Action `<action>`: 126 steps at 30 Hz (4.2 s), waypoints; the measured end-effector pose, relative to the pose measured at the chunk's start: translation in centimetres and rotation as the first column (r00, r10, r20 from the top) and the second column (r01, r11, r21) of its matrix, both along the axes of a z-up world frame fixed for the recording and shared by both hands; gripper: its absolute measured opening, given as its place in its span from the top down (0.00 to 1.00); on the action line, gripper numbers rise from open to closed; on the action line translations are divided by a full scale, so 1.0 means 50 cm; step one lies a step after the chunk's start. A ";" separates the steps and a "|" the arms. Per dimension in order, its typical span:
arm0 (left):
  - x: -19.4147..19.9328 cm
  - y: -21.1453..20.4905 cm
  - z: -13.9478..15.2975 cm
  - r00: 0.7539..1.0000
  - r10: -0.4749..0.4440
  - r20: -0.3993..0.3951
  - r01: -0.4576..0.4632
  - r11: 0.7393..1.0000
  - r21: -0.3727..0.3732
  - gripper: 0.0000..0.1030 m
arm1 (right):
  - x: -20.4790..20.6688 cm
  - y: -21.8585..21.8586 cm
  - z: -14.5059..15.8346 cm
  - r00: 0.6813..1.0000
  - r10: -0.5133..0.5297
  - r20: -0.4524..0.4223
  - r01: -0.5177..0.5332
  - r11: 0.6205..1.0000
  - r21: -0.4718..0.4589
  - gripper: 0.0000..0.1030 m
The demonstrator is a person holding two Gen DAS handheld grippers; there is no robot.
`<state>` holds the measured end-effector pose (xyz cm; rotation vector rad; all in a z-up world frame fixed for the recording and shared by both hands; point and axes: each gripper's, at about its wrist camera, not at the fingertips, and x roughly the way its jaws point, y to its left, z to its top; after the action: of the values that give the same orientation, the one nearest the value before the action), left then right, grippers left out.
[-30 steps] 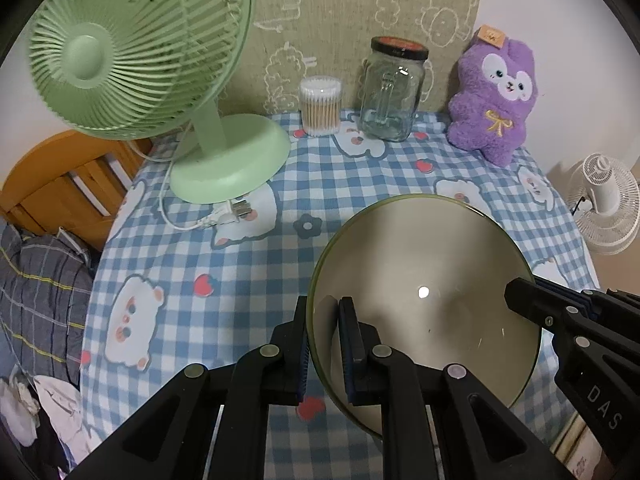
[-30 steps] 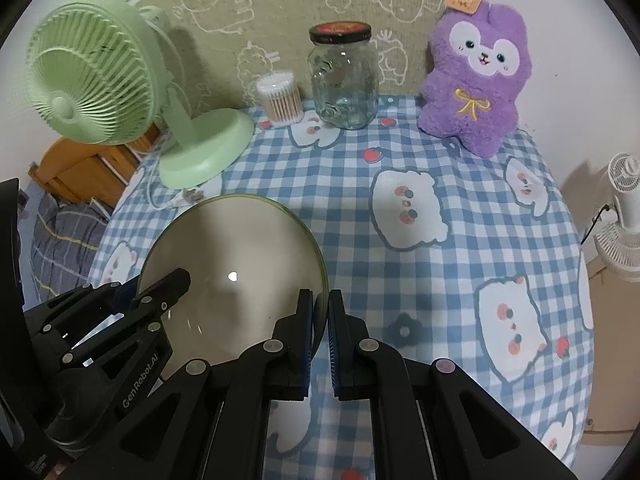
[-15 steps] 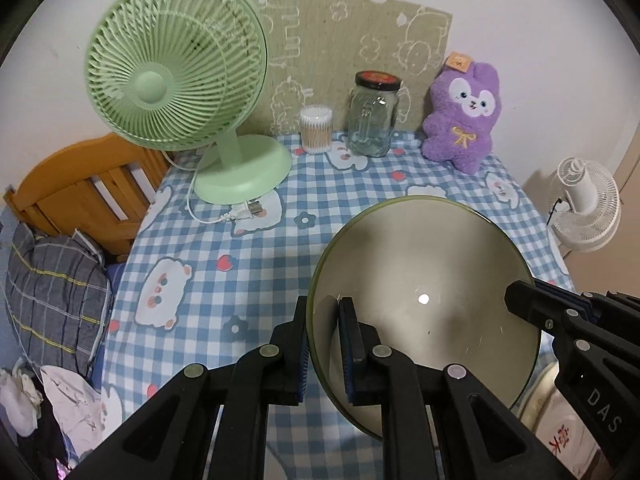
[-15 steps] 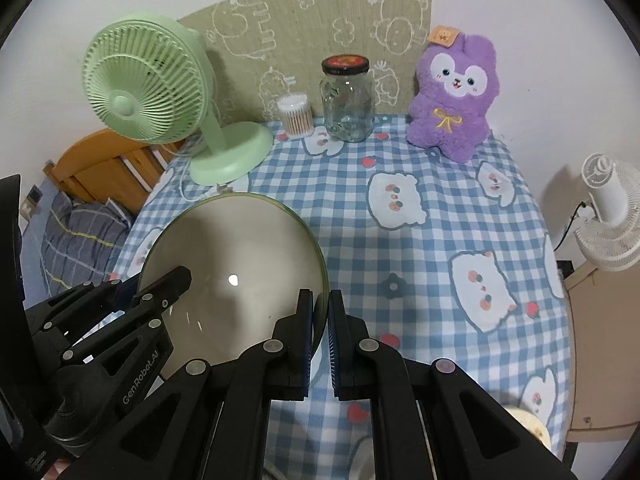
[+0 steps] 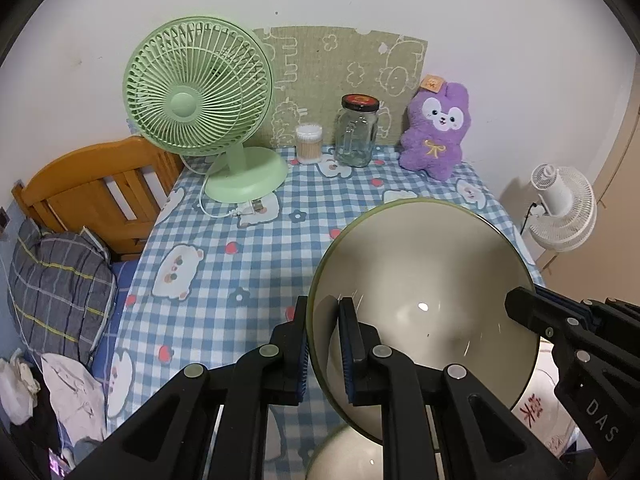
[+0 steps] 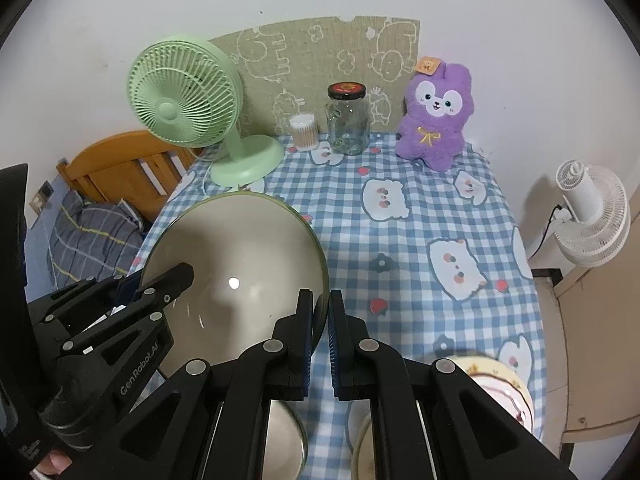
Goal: Organize plates and bowls
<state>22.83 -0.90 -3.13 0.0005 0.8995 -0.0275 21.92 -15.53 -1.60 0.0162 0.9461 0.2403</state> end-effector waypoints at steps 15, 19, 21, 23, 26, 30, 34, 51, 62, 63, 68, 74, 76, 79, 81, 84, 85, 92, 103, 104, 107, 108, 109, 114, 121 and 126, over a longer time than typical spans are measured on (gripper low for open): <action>-0.123 0.013 -0.003 1.000 0.006 0.027 -0.006 1.000 0.003 0.90 | -0.121 0.011 -0.005 1.000 0.029 0.000 -0.029 1.000 -0.007 0.90; -0.144 0.017 -0.013 1.000 0.005 0.021 -0.005 1.000 0.000 0.90 | -0.145 0.013 -0.016 0.999 0.035 -0.007 -0.035 0.999 -0.010 0.90; -0.157 0.016 -0.020 1.000 0.003 0.020 -0.003 1.000 -0.002 0.90 | -0.155 0.014 -0.025 0.999 0.038 -0.013 -0.038 0.999 -0.010 0.90; -0.164 0.016 -0.027 1.000 0.002 0.016 -0.002 1.000 -0.002 0.90 | -0.166 0.015 -0.036 0.999 0.042 -0.023 -0.042 0.999 -0.009 0.90; -0.174 0.017 -0.039 1.000 -0.001 0.005 0.001 1.000 -0.004 0.90 | -0.175 0.016 -0.051 0.998 0.044 -0.036 -0.044 0.999 -0.009 0.90; -0.182 0.019 -0.052 1.000 -0.001 -0.002 0.001 1.000 -0.009 0.90 | -0.184 0.018 -0.064 0.998 0.043 -0.044 -0.043 0.999 -0.010 0.90; -0.188 0.018 -0.065 1.000 -0.008 -0.012 0.008 1.000 -0.005 0.90 | -0.192 0.018 -0.079 0.998 0.042 -0.056 -0.043 0.999 -0.011 0.90; -0.180 0.012 -0.129 0.998 -0.031 -0.061 0.033 0.999 0.020 0.90 | -0.171 0.013 -0.145 0.989 0.063 -0.136 -0.064 0.998 -0.006 0.90; -0.184 0.013 -0.152 0.999 -0.031 -0.032 0.032 0.998 0.054 0.90 | -0.174 0.027 -0.160 0.991 0.091 -0.096 -0.097 0.994 -0.050 0.90; -0.185 0.013 -0.153 0.999 -0.030 -0.026 0.031 0.998 0.056 0.90 | -0.174 0.028 -0.160 0.992 0.090 -0.091 -0.095 0.994 -0.053 0.90; -0.189 0.016 -0.152 1.000 -0.026 0.001 0.026 0.998 0.049 0.90 | -0.177 0.028 -0.163 0.994 0.088 -0.068 -0.092 0.994 -0.057 0.90; -0.193 0.013 -0.149 0.999 -0.032 0.027 0.031 0.999 0.042 0.79 | -0.177 0.017 -0.165 0.993 0.093 -0.068 -0.094 0.996 -0.009 0.89; -0.196 0.009 -0.144 0.998 -0.033 0.046 0.030 0.998 0.055 0.70 | -0.177 0.018 -0.164 0.993 0.095 -0.069 -0.096 0.995 -0.009 0.89; -0.204 -0.004 -0.137 0.996 -0.049 0.077 0.041 0.994 0.101 0.58 | -0.178 0.016 -0.164 0.993 0.094 -0.077 -0.094 0.996 -0.007 0.88; -0.208 -0.011 -0.134 0.996 -0.065 0.068 0.058 0.993 0.107 0.45 | -0.179 0.013 -0.163 0.993 0.085 -0.084 -0.085 0.996 0.002 0.88; -0.224 -0.021 -0.124 0.993 -0.078 0.091 0.066 0.990 0.123 0.35 | -0.186 0.009 -0.157 0.994 0.078 -0.076 -0.078 0.997 0.004 0.88; -0.231 -0.025 -0.119 0.991 -0.077 0.106 0.063 0.989 0.132 0.31 | -0.188 0.009 -0.156 0.994 0.077 -0.074 -0.077 0.997 0.001 0.88; -0.253 -0.020 -0.101 0.990 -0.062 0.131 0.049 0.994 0.095 0.22 | -0.213 0.004 -0.137 0.999 0.044 -0.027 -0.045 0.999 -0.016 0.86; -0.270 -0.006 -0.100 0.992 -0.027 0.124 0.020 0.998 0.063 0.18 | -0.252 0.003 -0.124 0.999 0.005 0.034 -0.004 0.999 -0.040 0.76; -0.271 -0.004 -0.100 0.992 -0.024 0.123 0.017 0.998 0.061 0.18 | -0.254 0.003 -0.122 0.999 0.003 0.041 -0.002 0.999 -0.040 0.75; -0.269 0.004 -0.105 0.993 -0.007 0.116 0.002 0.999 0.048 0.17 | -0.263 0.003 -0.120 0.998 -0.003 0.069 0.006 0.999 -0.033 0.67; -0.268 0.007 -0.107 0.994 -0.004 0.112 -0.002 0.999 0.045 0.17 | -0.263 0.001 -0.120 0.997 -0.007 0.073 0.009 1.000 -0.027 0.65; -0.267 0.009 -0.109 0.994 0.002 0.107 -0.006 0.999 0.041 0.17 | -0.263 0.001 -0.120 0.997 -0.009 0.073 0.011 1.000 -0.024 0.61; -0.262 0.019 -0.118 0.995 0.013 0.094 -0.017 0.999 0.038 0.17 | -0.253 -0.004 -0.124 0.997 -0.024 0.079 0.025 1.000 -0.009 0.47; -0.236 0.027 -0.148 0.998 0.030 0.054 -0.032 0.998 0.045 0.16 | -0.222 -0.001 -0.152 0.999 -0.017 0.042 0.017 1.000 0.004 0.45; -0.214 0.036 -0.172 0.999 0.038 0.022 -0.039 0.999 0.038 0.17 | -0.194 0.002 -0.174 1.000 -0.014 0.004 0.014 0.999 0.035 0.45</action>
<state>12.11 0.90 -11.72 0.0188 0.8783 0.0256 12.22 -15.42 -10.30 0.0540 0.9371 0.2435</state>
